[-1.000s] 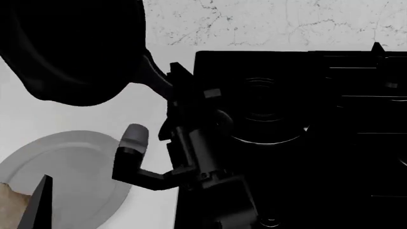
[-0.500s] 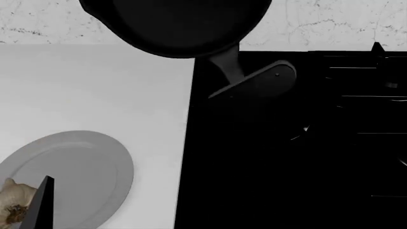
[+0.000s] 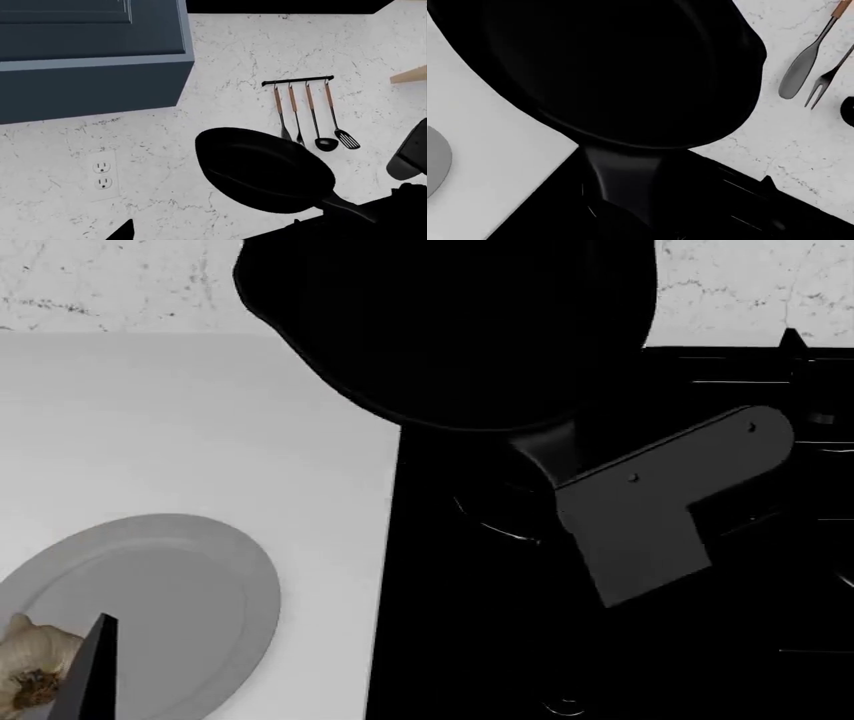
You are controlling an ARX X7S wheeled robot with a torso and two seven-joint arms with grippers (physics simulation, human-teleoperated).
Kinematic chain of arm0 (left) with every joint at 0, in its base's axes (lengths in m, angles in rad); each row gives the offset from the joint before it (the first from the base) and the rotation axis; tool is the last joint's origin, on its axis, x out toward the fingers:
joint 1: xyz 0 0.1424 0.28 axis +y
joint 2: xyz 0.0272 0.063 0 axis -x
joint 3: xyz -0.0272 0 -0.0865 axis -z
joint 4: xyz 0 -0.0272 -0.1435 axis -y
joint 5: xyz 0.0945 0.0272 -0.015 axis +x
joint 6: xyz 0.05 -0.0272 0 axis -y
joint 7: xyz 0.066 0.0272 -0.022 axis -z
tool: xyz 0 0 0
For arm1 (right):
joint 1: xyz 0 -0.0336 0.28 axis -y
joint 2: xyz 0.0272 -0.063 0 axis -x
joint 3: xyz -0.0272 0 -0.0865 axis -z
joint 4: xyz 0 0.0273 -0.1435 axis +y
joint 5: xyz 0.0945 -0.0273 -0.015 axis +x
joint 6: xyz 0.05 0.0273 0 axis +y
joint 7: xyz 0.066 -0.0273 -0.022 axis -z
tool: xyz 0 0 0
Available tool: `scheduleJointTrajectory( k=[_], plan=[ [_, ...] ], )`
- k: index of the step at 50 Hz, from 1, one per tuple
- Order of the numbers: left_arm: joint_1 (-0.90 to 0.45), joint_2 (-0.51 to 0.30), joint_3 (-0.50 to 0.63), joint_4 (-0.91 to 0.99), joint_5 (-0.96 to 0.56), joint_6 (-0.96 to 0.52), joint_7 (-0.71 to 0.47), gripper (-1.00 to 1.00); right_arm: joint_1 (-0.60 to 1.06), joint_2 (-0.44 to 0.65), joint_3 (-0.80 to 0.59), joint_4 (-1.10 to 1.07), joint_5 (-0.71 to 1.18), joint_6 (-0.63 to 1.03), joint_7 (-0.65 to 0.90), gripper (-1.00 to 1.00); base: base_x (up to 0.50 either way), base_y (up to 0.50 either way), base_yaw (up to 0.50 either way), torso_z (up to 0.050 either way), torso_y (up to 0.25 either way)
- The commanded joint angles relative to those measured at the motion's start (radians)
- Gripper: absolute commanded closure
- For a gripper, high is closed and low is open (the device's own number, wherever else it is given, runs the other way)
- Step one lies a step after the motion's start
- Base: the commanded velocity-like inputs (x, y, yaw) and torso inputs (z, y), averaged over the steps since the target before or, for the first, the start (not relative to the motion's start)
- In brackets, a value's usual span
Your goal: Pick up the pan and dump the vegetables in it onto the plate. Then return the pan to the stove.
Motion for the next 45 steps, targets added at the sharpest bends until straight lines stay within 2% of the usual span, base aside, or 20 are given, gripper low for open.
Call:
scheduleJointTrajectory(
  k=[1, 6, 12, 16, 21, 45],
  plan=[
    [0.012, 0.007, -0.012, 0.000, 0.002, 0.029, 0.000, -1.00, -0.013, -0.005, 0.048, -0.063, -0.457, 0.102, -0.344, 1.00, 0.00, 0.00, 0.00, 0.000, 0.000],
    [0.014, 0.014, -0.022, 0.000, -0.007, 0.023, 0.000, -1.00, -0.026, 0.038, 0.124, -0.038, -0.562, 0.111, -0.464, 1.00, 0.00, 0.00, 0.00, 0.002, 0.002],
    [0.012, 0.014, -0.020, 0.000, -0.004, 0.023, 0.000, -1.00, -0.018, 0.052, 0.182, 0.024, -0.601, 0.086, -0.518, 1.00, 0.00, 0.00, 0.00, 0.000, 0.002],
    [0.009, 0.016, -0.020, 0.000, -0.007, 0.024, 0.000, -1.00, -0.029, 0.042, 0.243, 0.079, -0.553, 0.034, -0.479, 1.00, 0.00, 0.00, 0.00, 0.000, 0.003],
    [0.011, 0.015, -0.021, 0.000, -0.005, 0.022, 0.000, -1.00, -0.013, 0.021, 0.251, 0.174, -0.509, -0.018, -0.435, 1.00, 0.00, 0.00, 0.00, 0.002, 0.002],
    [0.004, 0.020, -0.026, 0.000, -0.021, 0.023, 0.000, -1.00, 0.115, -0.092, 0.196, 0.576, -0.374, -0.215, -0.218, 1.00, 0.00, 0.00, 0.00, 0.000, 0.002]
  ],
)
